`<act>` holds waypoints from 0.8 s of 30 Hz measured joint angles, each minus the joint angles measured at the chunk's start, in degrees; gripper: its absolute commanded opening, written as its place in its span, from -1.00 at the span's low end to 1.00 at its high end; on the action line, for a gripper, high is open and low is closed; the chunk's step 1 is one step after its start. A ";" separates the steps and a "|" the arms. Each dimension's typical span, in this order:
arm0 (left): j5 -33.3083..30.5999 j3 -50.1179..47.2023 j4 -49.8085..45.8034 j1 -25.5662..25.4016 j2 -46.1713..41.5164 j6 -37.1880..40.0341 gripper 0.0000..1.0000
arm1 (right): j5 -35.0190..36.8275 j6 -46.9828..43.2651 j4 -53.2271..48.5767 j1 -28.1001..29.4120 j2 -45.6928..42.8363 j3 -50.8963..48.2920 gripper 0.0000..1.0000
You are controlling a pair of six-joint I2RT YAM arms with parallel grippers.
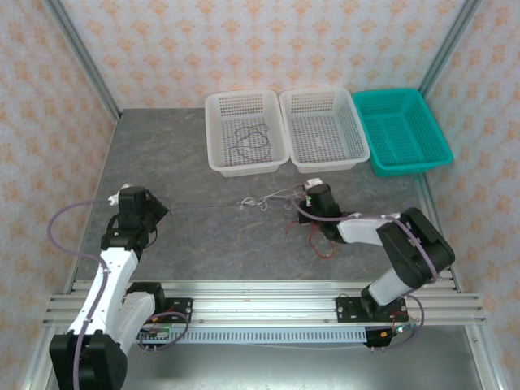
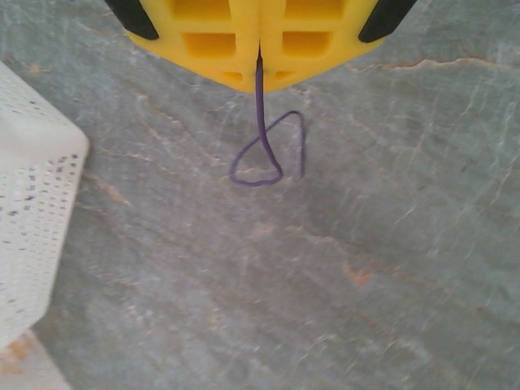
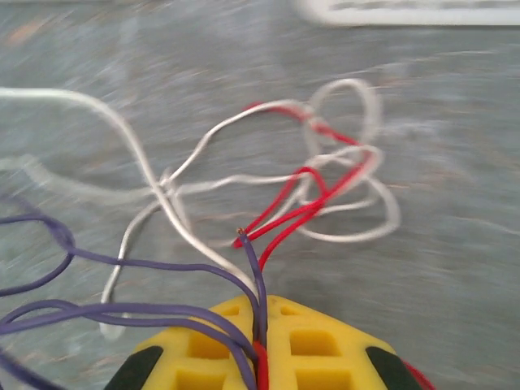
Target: Untangle the cables
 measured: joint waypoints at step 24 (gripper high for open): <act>14.49 -4.90 5.22 15.26 3.43 -2.54 -1.00 | -2.36 34.34 -14.23 -34.73 -29.14 -6.95 -1.00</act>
